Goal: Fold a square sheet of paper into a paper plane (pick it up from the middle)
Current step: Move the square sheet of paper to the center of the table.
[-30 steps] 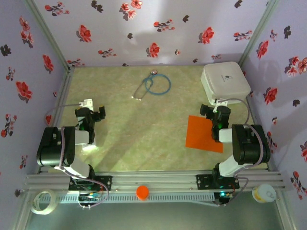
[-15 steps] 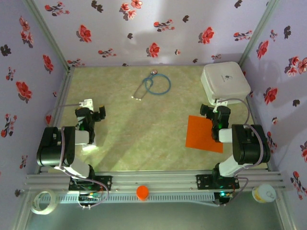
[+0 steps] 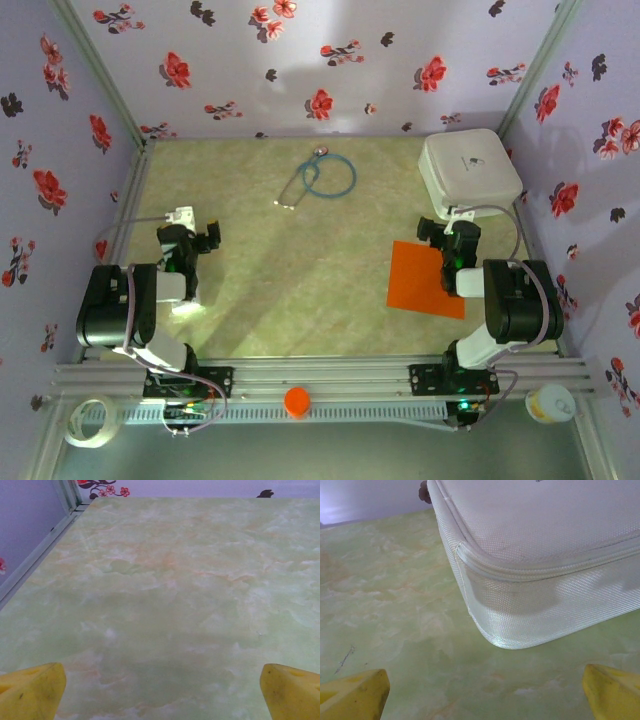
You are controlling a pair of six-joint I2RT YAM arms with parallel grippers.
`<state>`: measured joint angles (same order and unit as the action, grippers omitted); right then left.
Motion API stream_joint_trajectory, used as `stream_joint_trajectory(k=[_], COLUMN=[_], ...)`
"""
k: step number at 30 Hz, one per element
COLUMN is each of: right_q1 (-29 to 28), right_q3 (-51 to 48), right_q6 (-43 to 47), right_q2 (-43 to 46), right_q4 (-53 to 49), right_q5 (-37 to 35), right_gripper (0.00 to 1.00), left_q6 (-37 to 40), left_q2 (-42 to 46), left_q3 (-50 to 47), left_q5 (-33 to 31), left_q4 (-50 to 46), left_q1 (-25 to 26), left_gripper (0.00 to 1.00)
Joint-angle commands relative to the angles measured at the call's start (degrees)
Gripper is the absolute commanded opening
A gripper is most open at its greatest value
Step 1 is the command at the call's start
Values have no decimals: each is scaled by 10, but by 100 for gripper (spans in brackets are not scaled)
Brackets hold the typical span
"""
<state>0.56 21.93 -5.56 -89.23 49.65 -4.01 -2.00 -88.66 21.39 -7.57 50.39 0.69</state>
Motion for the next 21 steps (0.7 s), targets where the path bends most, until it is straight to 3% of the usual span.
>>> stream_joint_trajectory(k=[1,6,9,14,17,19,21], right_q1=[3,-3,-4,-4,-2,6,6], right_q3=[8,15,40,109,139,166,157], right_q6=[9,19,0,-89,-231,-266,-278], right_q2=[0,26,75,187,256,295,332], right_q4=[3,-29,-126,-347,-474,-553,-570], right_q5=[12,12,-15,-71,-86,-27,48], right_gripper=[99,99,99,99,99,99,99], left_q6=[17,13,-4,-69,-124,-185,-244], left_q2=[11,75,126,194,215,231,244], left_q3=[-2,6,34,108,163,188,201], left_q5=[19,17,2,-14,13,21,30], left_q4=[23,-53,-149,-308,-411,-473,-526], left_q1=[-4,-4,-5,-6,-4,-5,-5], left_gripper=[100,100,100,100,100,100,100])
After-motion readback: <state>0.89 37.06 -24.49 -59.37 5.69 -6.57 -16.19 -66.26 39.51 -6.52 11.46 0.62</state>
